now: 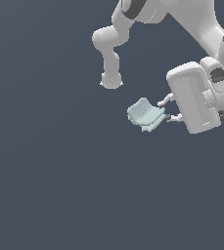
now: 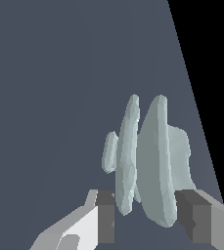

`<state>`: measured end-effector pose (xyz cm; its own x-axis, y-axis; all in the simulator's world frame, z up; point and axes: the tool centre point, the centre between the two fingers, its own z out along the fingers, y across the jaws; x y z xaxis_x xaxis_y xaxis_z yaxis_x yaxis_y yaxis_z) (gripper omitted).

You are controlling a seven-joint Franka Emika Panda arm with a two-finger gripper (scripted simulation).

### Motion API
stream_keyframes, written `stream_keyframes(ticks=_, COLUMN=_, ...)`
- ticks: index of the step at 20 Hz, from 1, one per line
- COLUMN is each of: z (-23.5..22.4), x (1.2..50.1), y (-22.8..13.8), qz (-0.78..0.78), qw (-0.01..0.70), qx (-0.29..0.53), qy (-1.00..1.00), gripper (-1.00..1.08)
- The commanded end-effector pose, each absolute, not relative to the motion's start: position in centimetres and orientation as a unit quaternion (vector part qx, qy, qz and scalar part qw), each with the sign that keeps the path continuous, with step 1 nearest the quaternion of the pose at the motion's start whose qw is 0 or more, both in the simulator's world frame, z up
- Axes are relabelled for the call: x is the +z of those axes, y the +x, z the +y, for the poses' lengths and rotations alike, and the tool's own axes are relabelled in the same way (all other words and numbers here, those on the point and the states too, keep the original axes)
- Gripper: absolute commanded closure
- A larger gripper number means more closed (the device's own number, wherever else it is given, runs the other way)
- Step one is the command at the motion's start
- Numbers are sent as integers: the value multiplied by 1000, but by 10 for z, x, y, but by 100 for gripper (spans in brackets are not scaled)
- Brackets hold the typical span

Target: Pick up the object and move it to a goal position.

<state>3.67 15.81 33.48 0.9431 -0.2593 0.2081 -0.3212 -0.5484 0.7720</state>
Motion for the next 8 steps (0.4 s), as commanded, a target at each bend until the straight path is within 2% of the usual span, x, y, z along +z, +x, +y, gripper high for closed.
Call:
stream_keyframes(ticks=1, z=160, x=339, y=39, qz=-165, qw=446, qx=35, qy=879, gripper=108)
stream_keyframes(ticks=8, z=162, x=342, y=40, qz=-165, qw=446, qx=35, qy=879, gripper=108)
